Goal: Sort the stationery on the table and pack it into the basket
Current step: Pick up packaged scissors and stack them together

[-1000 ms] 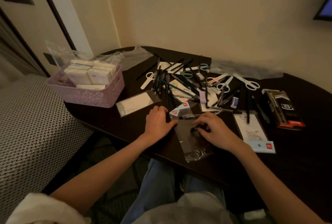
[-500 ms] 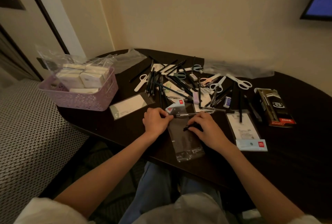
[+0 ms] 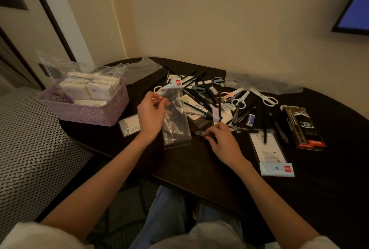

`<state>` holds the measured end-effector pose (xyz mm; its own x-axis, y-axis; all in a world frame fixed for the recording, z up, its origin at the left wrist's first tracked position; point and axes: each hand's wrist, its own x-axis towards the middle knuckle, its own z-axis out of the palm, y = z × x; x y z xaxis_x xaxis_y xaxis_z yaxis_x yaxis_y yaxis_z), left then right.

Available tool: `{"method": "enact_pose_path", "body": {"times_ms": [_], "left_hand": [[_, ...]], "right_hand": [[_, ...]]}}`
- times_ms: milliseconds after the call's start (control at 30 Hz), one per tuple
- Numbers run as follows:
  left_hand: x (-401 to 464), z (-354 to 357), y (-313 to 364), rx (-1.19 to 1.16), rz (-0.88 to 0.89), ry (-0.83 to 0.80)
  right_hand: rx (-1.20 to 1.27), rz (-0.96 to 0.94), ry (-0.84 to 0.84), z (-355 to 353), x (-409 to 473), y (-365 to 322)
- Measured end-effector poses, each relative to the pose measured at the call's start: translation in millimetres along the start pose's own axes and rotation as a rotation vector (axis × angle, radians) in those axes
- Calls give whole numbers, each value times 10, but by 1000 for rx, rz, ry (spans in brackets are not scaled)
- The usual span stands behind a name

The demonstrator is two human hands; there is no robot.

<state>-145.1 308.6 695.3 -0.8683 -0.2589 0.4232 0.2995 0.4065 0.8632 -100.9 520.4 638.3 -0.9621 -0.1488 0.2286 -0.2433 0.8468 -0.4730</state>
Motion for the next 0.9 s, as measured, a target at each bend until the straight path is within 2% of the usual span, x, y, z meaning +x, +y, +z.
{"method": "enact_pose_path", "body": {"times_ms": [100, 167, 267, 333, 400, 533, 600, 700, 767, 900], "left_hand": [[34, -23, -23, -104, -134, -23], [46, -15, -47, -224, -270, -49], [47, 5, -65, -372, -417, -85], [56, 29, -67, -410, -459, -122], [99, 48, -56, -404, -483, -173], [401, 12, -183, -333, -463, -194], [629, -7, -366, -168, -397, -130], [933, -1, -651, 279, -235, -101], [1072, 50, -767, 464, -193, -166], [1225, 195, -927, 712, -238, -309]], "right_hand": [[138, 37, 92, 27, 73, -109], [355, 101, 110, -3, 122, -228], [755, 222, -23, -44, 211, -403], [887, 292, -79, -35, 256, -475], [904, 316, -54, -35, 301, -515], [851, 310, 128, -62, 414, -445], [851, 324, 198, -83, 462, -375], [871, 332, 249, -100, 504, -313], [881, 331, 266, -87, 534, -294], [863, 325, 267, -33, 582, -288]]}}
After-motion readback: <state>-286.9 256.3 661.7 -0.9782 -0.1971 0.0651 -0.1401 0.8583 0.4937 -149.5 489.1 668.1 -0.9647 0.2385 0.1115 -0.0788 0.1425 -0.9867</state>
